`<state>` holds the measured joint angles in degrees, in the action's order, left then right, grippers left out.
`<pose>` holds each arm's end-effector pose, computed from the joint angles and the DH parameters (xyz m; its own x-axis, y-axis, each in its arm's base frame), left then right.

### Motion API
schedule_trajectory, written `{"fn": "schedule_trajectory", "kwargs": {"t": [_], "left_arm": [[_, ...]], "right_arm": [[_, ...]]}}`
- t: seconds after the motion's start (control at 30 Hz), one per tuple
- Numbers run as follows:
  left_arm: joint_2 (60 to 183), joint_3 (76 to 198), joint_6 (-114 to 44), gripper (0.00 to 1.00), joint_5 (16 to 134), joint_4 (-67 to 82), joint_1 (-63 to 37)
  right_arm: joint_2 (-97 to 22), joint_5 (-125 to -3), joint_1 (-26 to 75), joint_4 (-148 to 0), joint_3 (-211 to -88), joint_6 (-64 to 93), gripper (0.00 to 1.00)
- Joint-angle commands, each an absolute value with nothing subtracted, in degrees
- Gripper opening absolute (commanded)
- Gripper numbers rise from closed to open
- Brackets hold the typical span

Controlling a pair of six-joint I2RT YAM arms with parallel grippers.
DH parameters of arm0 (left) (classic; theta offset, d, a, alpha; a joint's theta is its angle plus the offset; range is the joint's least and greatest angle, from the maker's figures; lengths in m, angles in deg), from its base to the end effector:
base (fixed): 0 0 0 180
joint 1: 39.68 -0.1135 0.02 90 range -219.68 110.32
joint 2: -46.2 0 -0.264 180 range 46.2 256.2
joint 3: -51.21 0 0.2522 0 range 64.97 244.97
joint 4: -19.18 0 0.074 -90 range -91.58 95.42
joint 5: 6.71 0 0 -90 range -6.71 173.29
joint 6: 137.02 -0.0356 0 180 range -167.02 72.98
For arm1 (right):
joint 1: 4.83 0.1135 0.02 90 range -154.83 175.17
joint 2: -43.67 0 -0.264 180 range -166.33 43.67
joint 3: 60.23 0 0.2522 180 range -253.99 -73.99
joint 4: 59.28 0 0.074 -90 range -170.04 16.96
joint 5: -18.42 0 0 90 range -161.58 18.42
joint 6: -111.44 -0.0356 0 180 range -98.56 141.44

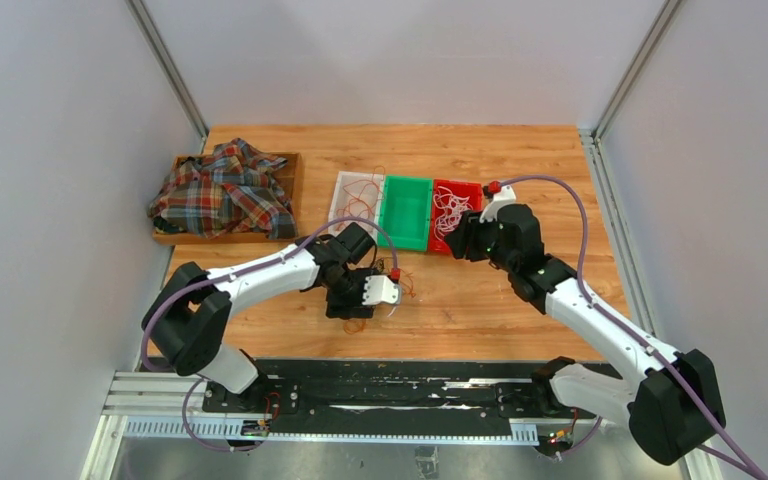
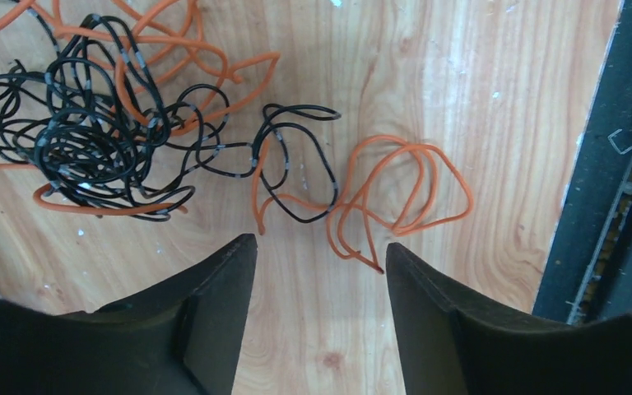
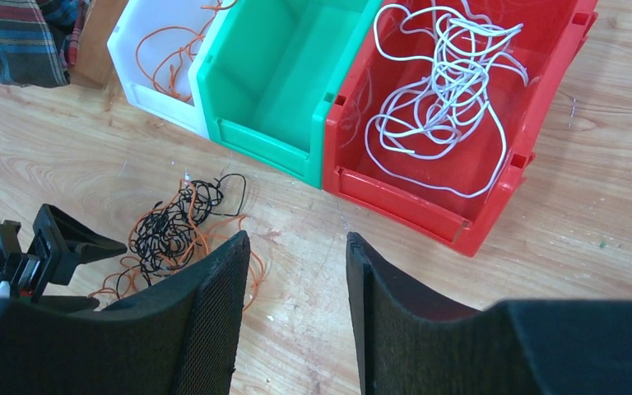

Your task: Untangle the cables

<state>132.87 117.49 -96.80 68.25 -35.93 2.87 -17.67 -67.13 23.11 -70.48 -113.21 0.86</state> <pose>0.1913 -0.1882 0.1843 0.0747 0.9324 -0.3535 0.9972 -0.0689 0.0290 0.2161 0.1177 0.2718 -0.4638 0.1507 -0.8730 -0.3938 0.8476 0.3555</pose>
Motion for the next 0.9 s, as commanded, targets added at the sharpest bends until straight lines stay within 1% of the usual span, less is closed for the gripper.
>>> {"fn": "schedule_trajectory", "kwargs": {"t": [0.0, 0.03, 0.17, 0.27, 0.3, 0.5, 0.53, 0.57, 0.6, 0.63, 0.67, 0.7, 0.77, 0.87], "left_arm": [[132.80, 116.47, -95.73, 0.52, 72.24, -32.83, 3.21], [132.28, 116.60, -95.62, 0.41, 72.91, -33.56, 3.21], [127.05, 116.53, -97.96, 0.20, 72.62, -38.97, 3.21], [123.06, 117.17, -99.43, 0.02, 71.55, -43.77, 3.21], [122.31, 117.78, -99.48, 0.01, 71.58, -44.92, 3.21], [121.46, 126.23, -102.61, 0.01, 68.85, -57.56, 3.09], [121.56, 126.57, -102.73, 0.04, 68.23, -58.07, 2.99], [121.71, 126.43, -102.89, 0.12, 67.34, -58.04, 2.97], [122.08, 126.00, -103.45, 0.25, 66.03, -58.04, 2.95], [122.80, 125.39, -104.71, 0.34, 64.85, -57.96, 3.01], [123.86, 124.88, -104.80, 0.42, 64.36, -57.06, 3.00], [125.04, 124.49, -103.87, 0.47, 64.58, -55.40, 2.96], [128.00, 124.05, -101.60, 0.53, 66.65, -51.29, 2.95], [132.51, 123.91, -99.68, 0.57, 68.62, -46.85, 2.95]], "right_arm": [[-16.27, -68.36, 22.07, -70.75, -112.42, 0.16, 0.46], [-16.13, -68.53, 21.91, -70.89, -112.32, 0.10, 0.46], [-15.59, -68.85, 21.55, -70.81, -111.82, 0.29, 0.46], [-16.14, -68.93, 21.12, -70.68, -111.97, 0.11, 0.46], [-16.33, -68.95, 20.98, -70.48, -111.99, -0.03, 0.46], [-16.64, -68.55, 20.66, -69.85, -112.18, -0.29, 0.45], [-16.43, -68.51, 20.58, -69.82, -112.17, -0.24, 0.45], [-16.40, -68.50, 20.52, -69.74, -112.07, -0.19, 0.45], [-16.32, -68.43, 20.48, -69.71, -111.98, -0.12, 0.45], [-16.23, -68.30, 20.43, -69.66, -111.89, -0.18, 0.45], [-16.19, -68.10, 20.39, -69.66, -111.84, -0.26, 0.45], [-15.98, -67.99, 20.39, -69.70, -111.78, -0.40, 0.45], [-15.40, -67.89, 20.39, -69.71, -111.55, -0.58, 0.45], [-14.30, -68.05, 20.39, -69.96, -111.25, -0.62, 0.45]]}}
